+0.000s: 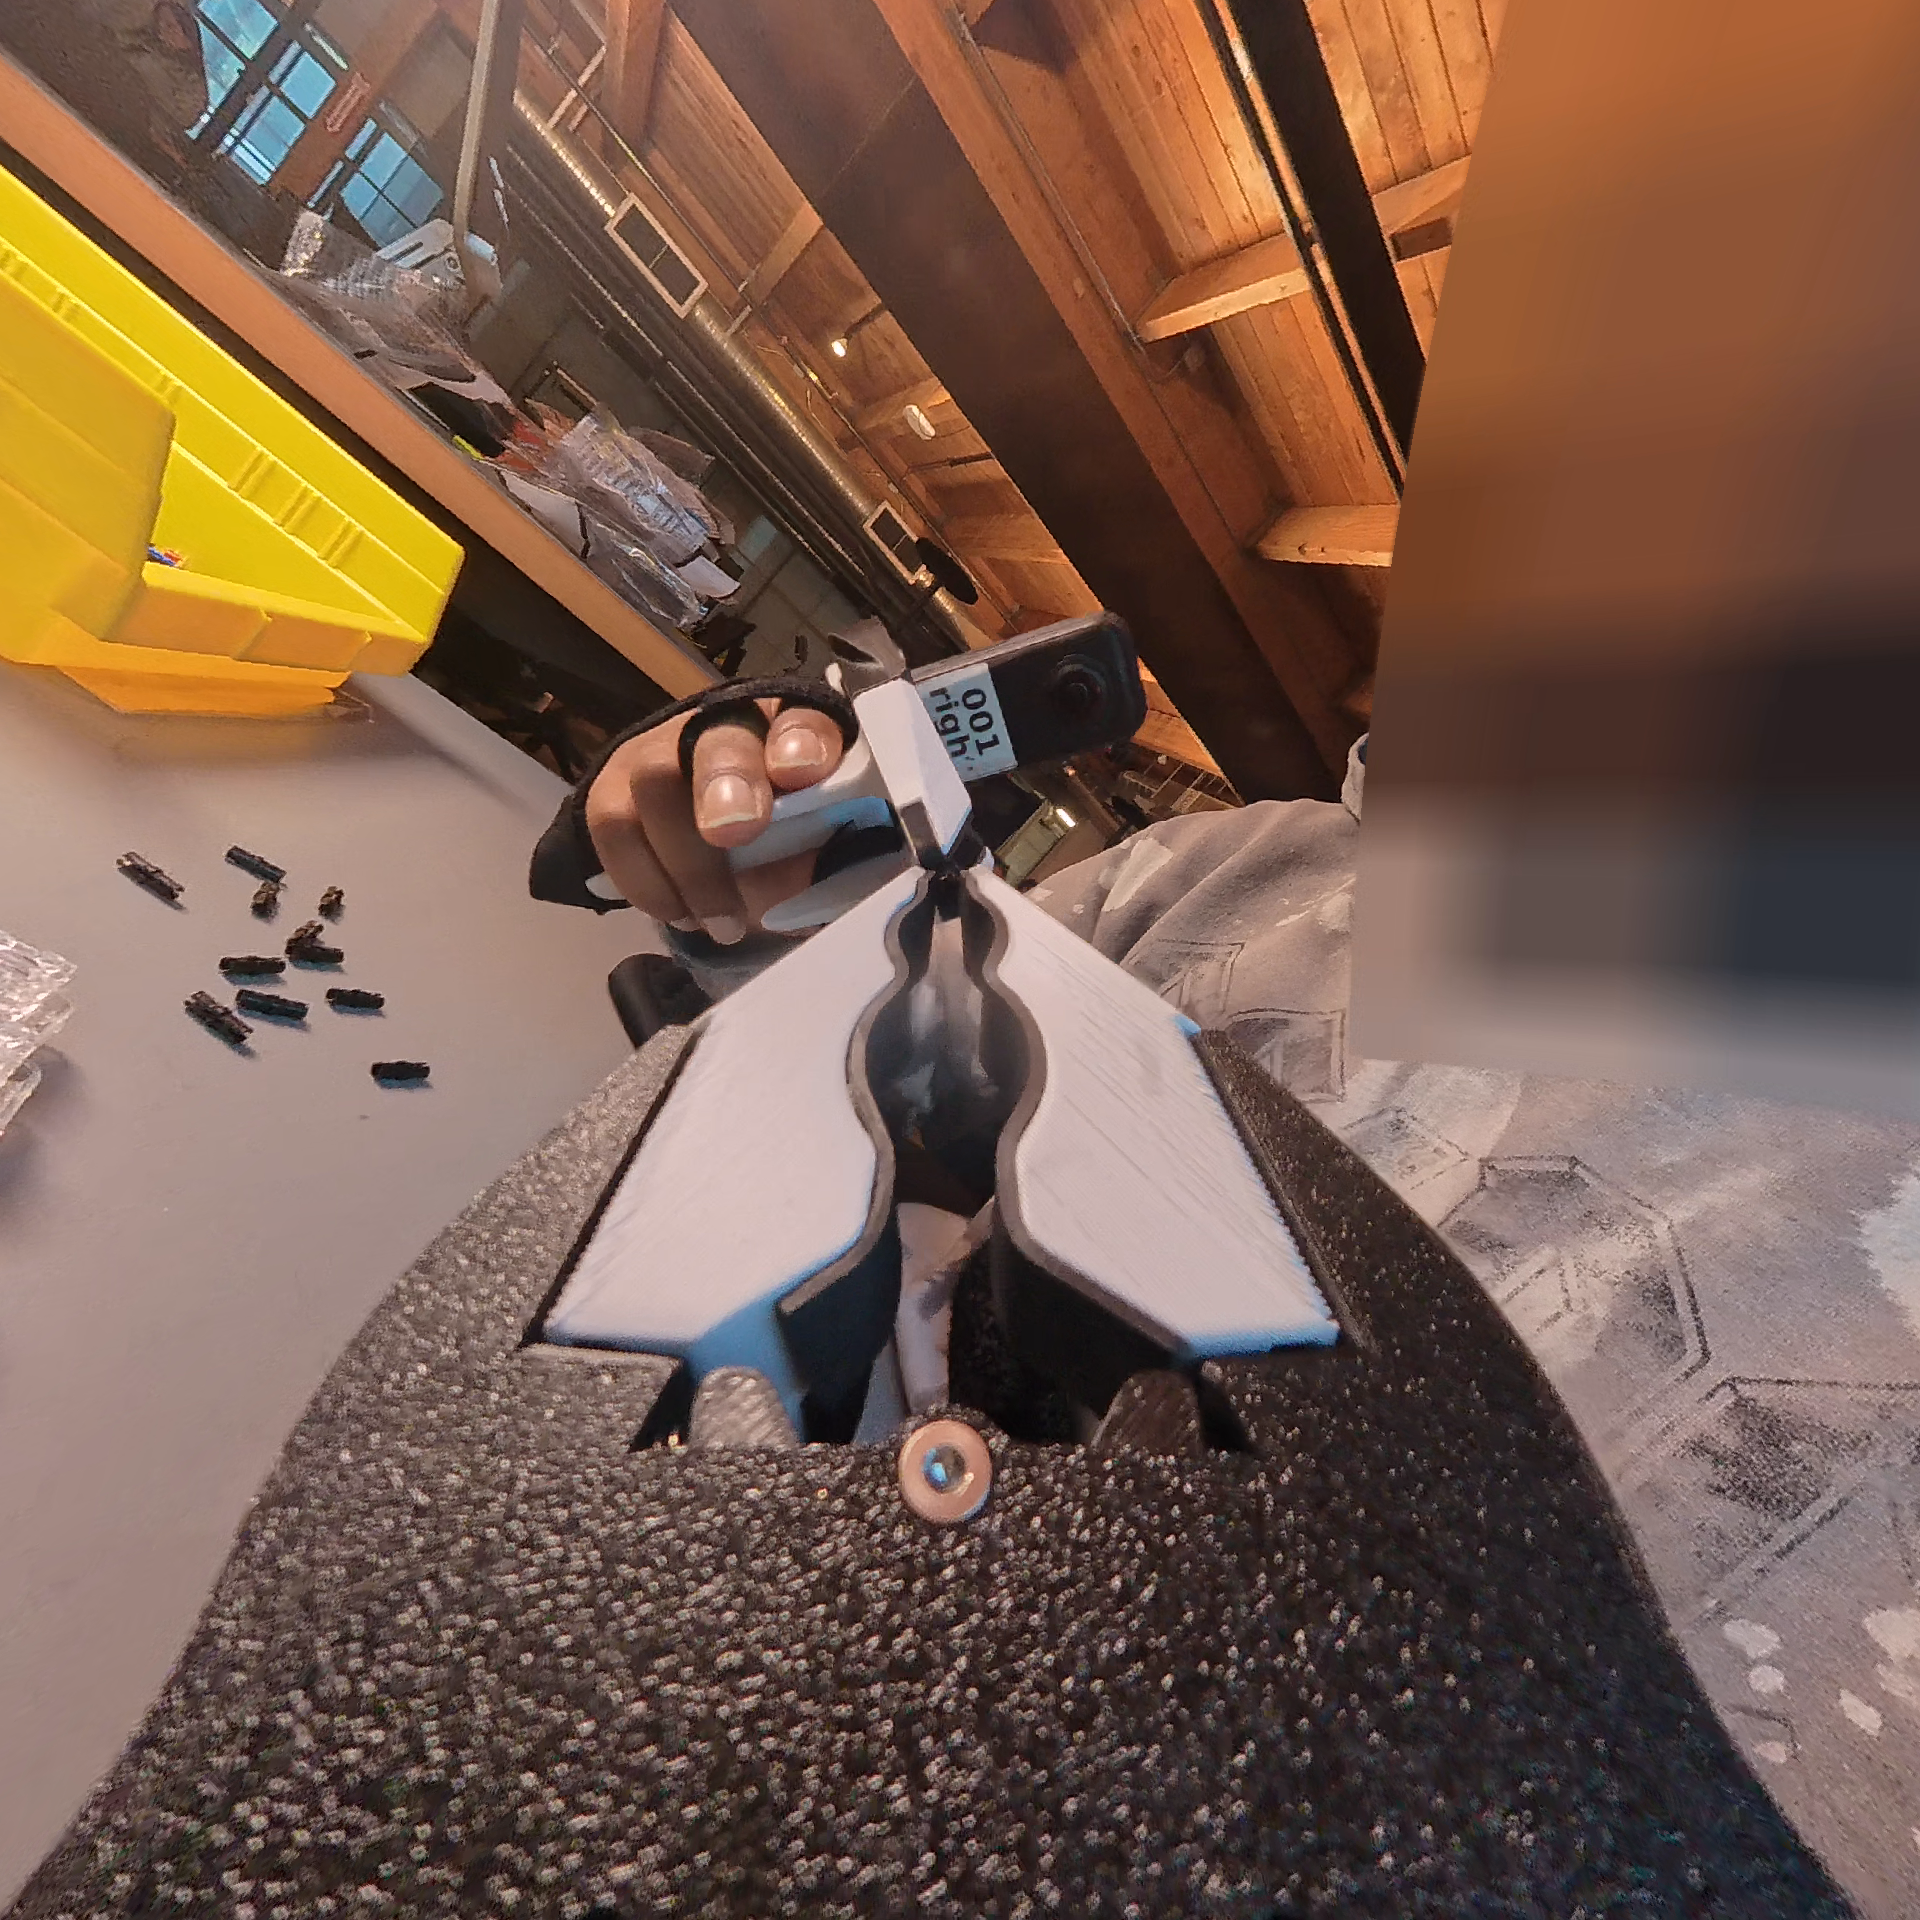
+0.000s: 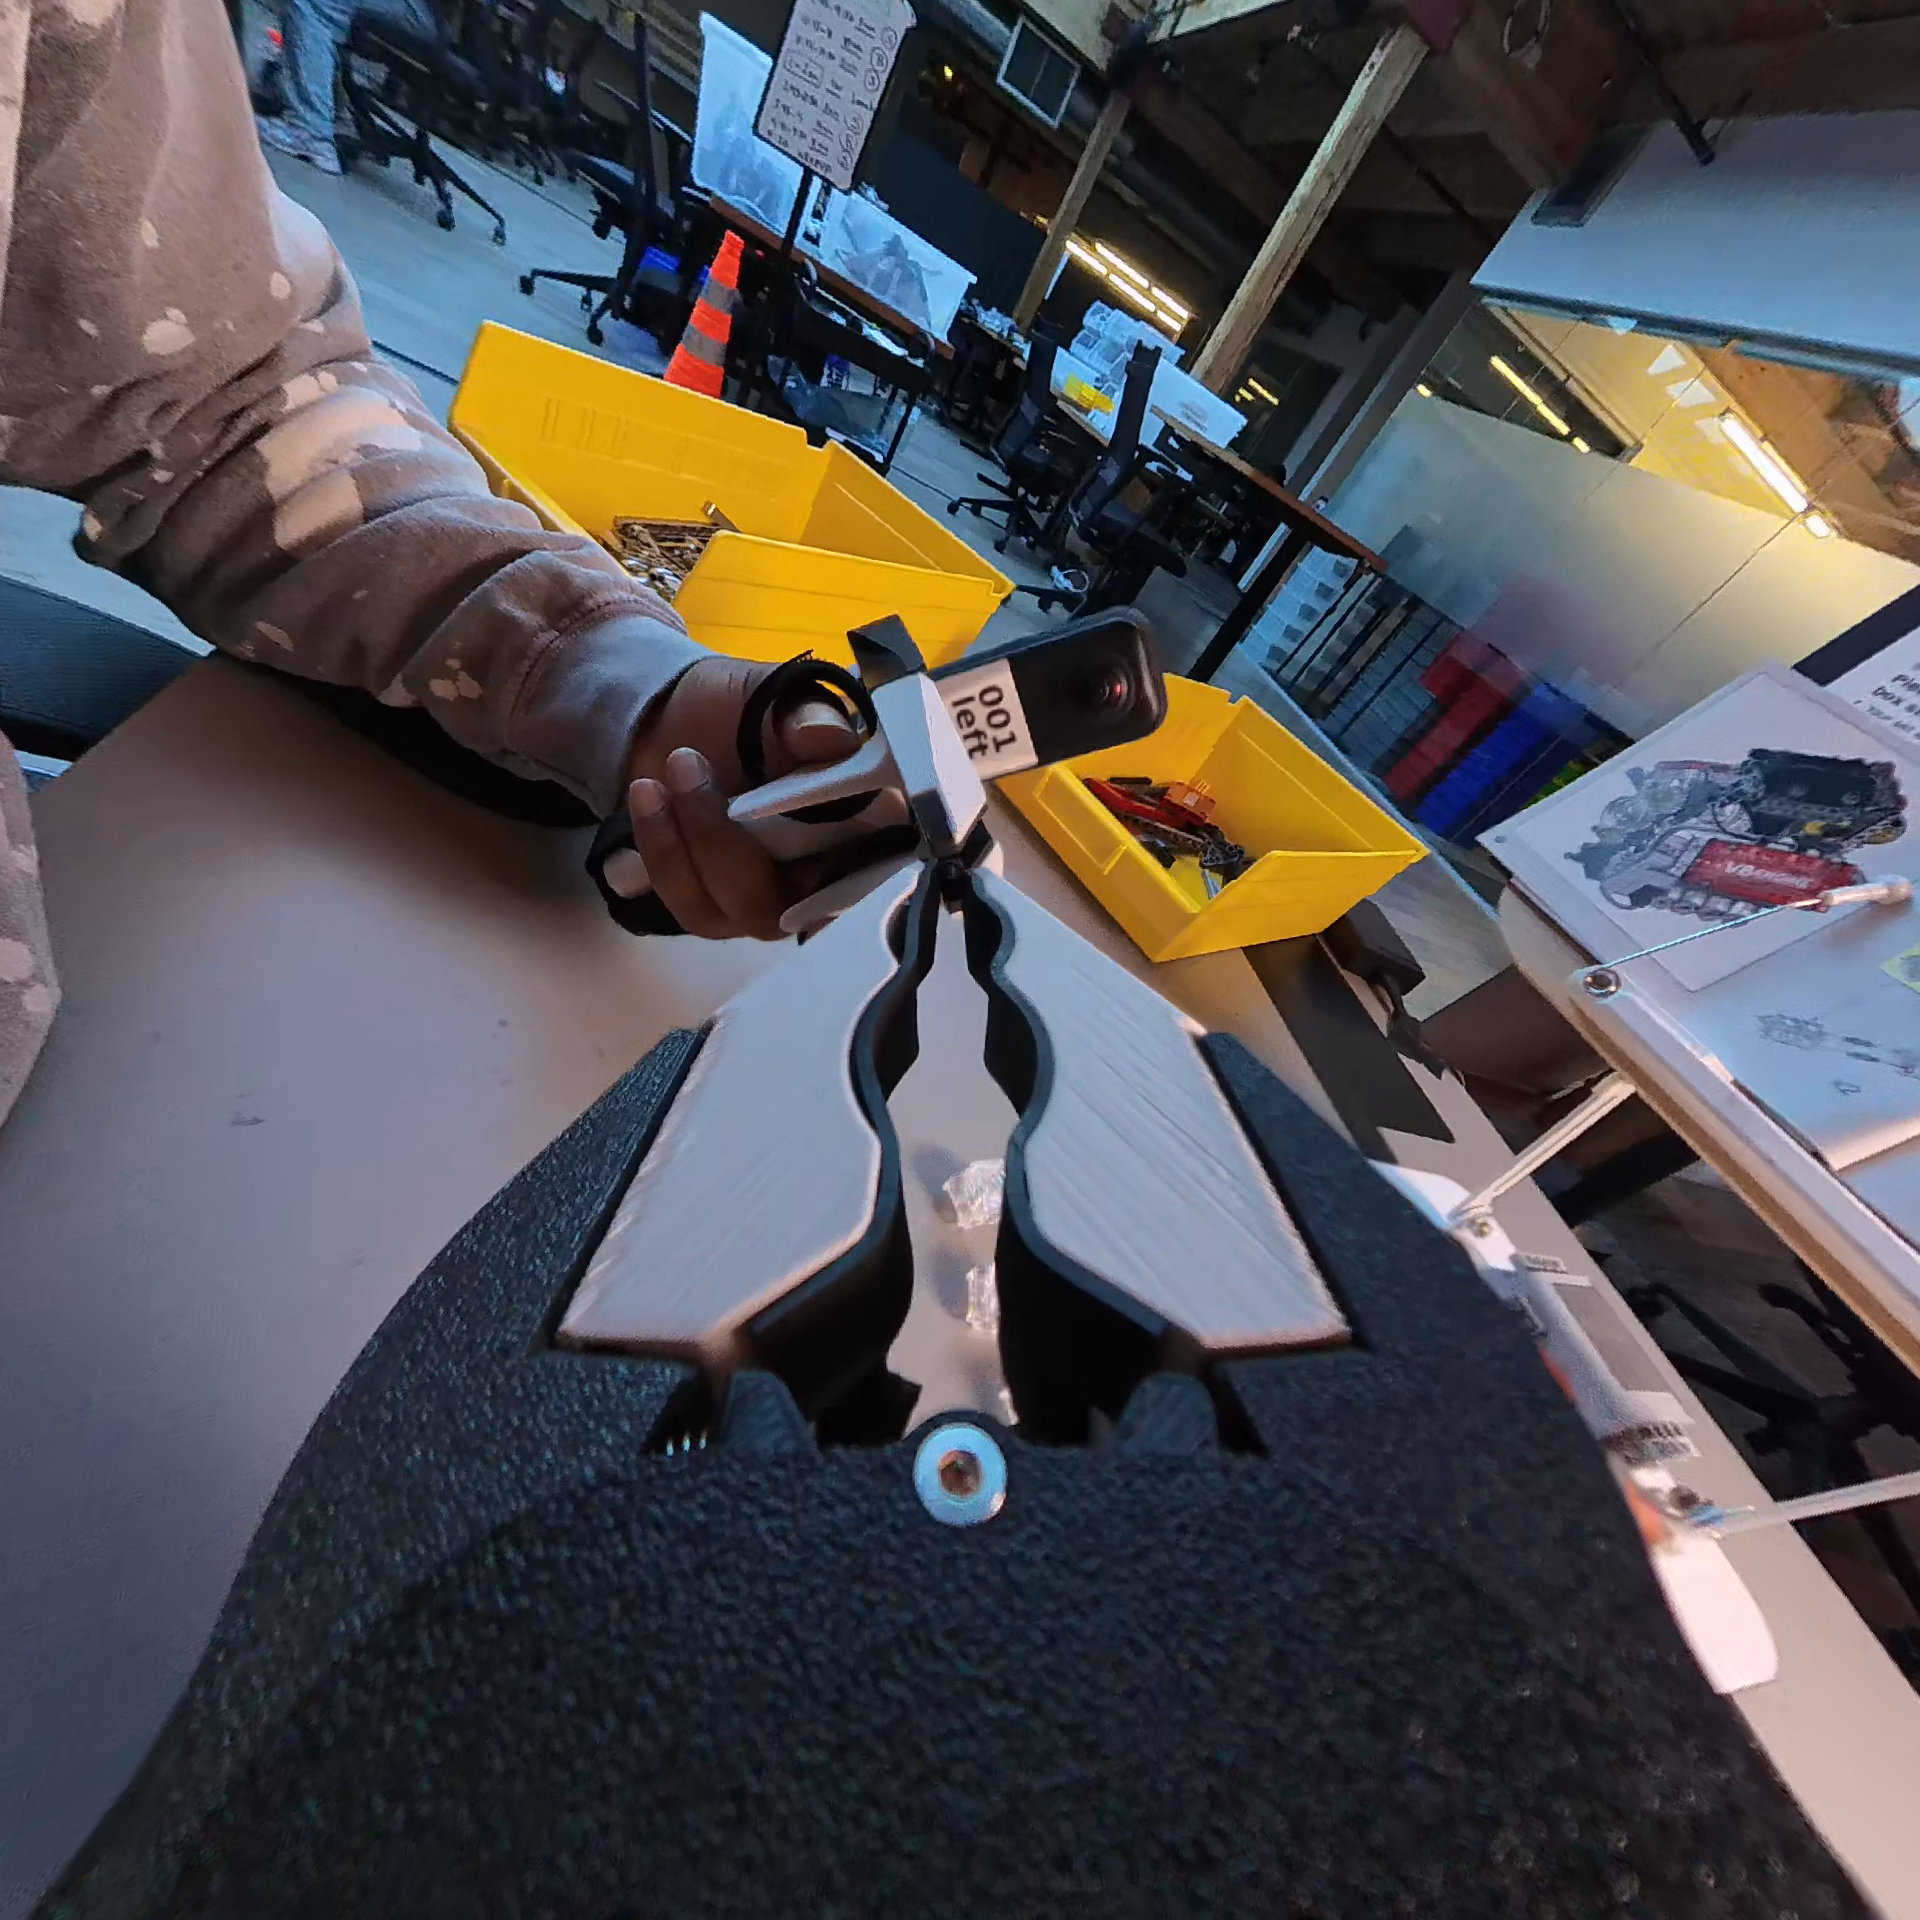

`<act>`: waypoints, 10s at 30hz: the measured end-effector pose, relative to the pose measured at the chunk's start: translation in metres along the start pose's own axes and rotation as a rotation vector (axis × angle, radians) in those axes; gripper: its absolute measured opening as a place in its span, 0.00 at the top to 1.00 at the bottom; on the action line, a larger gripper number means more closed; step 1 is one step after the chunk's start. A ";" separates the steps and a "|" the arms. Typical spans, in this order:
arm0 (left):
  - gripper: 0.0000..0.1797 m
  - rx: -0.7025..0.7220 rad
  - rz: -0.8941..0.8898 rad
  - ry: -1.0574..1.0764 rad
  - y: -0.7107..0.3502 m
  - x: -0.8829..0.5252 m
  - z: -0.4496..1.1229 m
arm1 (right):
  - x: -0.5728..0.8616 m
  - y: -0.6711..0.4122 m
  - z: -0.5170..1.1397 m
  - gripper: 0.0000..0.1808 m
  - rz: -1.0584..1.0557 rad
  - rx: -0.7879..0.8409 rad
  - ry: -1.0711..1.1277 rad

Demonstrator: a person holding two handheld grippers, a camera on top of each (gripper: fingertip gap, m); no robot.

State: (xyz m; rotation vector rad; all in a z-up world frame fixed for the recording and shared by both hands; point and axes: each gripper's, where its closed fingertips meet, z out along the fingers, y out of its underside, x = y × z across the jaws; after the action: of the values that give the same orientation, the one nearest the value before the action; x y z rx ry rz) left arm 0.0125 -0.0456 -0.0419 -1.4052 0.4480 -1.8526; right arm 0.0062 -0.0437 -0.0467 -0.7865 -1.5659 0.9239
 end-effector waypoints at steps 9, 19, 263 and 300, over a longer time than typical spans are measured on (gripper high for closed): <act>0.78 -0.617 0.528 -0.598 0.053 -0.081 -0.051 | 0.015 0.052 -0.008 0.99 0.191 -0.129 -0.056; 0.85 -0.899 0.628 -0.674 0.100 -0.110 -0.058 | 0.001 0.073 -0.001 0.98 0.255 -0.183 -0.133; 0.98 -0.959 0.679 -0.686 0.100 -0.094 -0.100 | 0.015 0.118 0.008 0.95 0.045 -0.351 0.120; 0.99 -0.476 0.314 -0.205 0.071 -0.024 -0.042 | -0.064 0.048 0.030 0.95 -0.247 -0.210 -0.115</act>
State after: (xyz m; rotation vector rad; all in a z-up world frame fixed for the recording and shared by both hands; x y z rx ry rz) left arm 0.0010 -0.0812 -0.1196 -1.6983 0.9884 -1.3829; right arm -0.0113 -0.0807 -0.1209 -0.6748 -1.8357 0.6410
